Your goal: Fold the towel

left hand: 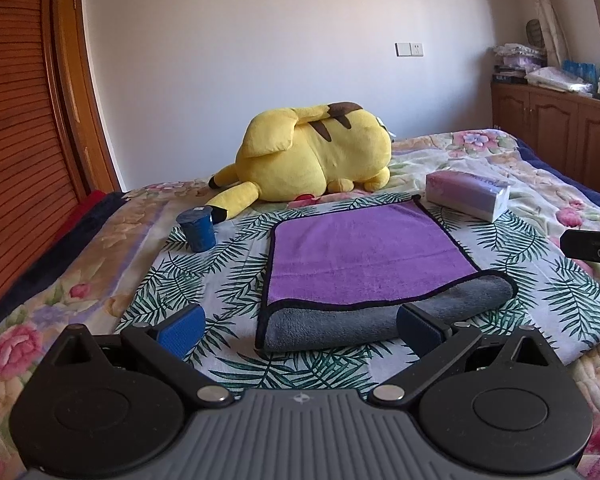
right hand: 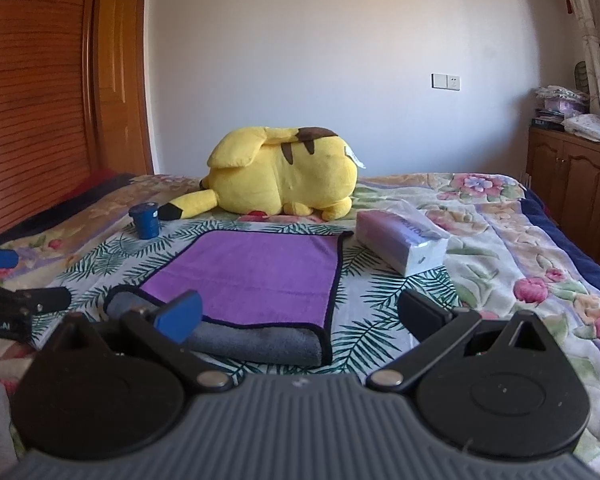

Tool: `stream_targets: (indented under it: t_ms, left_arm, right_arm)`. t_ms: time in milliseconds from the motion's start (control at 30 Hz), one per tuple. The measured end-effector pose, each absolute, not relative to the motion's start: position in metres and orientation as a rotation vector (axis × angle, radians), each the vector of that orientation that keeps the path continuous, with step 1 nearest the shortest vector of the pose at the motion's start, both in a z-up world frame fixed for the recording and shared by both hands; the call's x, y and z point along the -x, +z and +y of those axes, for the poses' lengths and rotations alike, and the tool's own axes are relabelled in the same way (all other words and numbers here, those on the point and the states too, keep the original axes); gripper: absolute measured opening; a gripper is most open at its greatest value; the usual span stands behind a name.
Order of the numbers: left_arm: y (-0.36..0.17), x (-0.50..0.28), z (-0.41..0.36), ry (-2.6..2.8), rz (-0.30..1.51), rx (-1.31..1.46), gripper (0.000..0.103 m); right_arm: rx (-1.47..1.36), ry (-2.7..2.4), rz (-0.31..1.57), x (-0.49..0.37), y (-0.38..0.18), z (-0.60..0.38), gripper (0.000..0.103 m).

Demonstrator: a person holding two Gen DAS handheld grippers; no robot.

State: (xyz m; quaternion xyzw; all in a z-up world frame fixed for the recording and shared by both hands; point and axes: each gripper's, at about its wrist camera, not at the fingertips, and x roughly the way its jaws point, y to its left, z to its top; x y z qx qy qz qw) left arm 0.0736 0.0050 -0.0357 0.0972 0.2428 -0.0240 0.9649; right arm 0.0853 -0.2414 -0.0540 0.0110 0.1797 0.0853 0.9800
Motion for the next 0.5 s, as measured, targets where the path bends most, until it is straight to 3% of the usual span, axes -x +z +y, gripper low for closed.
stream_targets:
  t_ms: [500]
  left_arm:
    - [-0.050,-0.104,0.012,-0.054,0.549,-0.207,0.103]
  right_arm:
    - [0.012,0.213,0.412,-0.116,-0.064,-0.229,0.103]
